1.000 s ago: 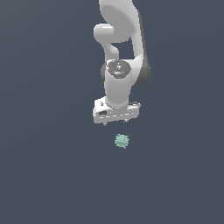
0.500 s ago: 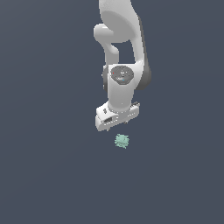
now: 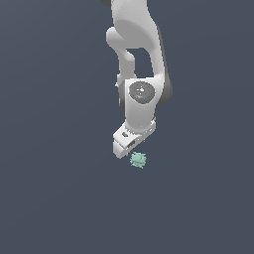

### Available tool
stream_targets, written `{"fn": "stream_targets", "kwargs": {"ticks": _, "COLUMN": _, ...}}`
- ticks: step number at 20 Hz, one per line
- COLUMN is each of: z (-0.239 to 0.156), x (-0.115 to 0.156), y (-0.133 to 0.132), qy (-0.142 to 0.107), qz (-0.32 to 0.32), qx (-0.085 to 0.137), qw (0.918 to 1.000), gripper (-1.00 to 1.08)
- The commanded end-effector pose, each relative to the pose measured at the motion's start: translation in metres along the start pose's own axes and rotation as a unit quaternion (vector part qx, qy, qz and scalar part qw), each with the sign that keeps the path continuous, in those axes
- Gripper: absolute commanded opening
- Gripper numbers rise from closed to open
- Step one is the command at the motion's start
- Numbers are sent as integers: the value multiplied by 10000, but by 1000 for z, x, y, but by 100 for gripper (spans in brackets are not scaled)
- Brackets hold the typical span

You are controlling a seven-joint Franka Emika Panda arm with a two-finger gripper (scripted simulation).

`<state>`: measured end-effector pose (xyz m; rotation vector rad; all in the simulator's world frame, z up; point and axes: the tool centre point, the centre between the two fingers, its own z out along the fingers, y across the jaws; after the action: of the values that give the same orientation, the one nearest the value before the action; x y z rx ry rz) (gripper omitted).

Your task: Pick up the object and move it to a goal position.

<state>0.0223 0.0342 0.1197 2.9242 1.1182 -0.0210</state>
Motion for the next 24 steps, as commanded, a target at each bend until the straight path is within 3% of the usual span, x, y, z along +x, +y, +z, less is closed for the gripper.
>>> {"fn": "stream_targets", "kwargs": {"ticks": 1, "z": 3, "x": 4, "y": 0, "qy": 4, "qz": -379, "qx": 0, "qw": 9993, "gripper": 100}}
{"fn": "stream_targets", "kwargs": {"ticks": 7, "z": 11, "x": 13, "y": 1, "qy": 21, "qz": -1260, "qx": 2, "qw": 9920, "gripper": 100}}
{"fn": "stream_targets", "kwargs": {"ticks": 14, "z": 19, "x": 22, "y": 1, "qy": 50, "qz": -2187, "qx": 4, "qw": 9758, "gripper": 100}}
{"fn": "stream_targets", "kwargs": {"ticks": 24, "z": 25, "x": 29, "y": 1, "qy": 82, "qz": -2899, "qx": 1, "qw": 9570, "gripper": 100}}
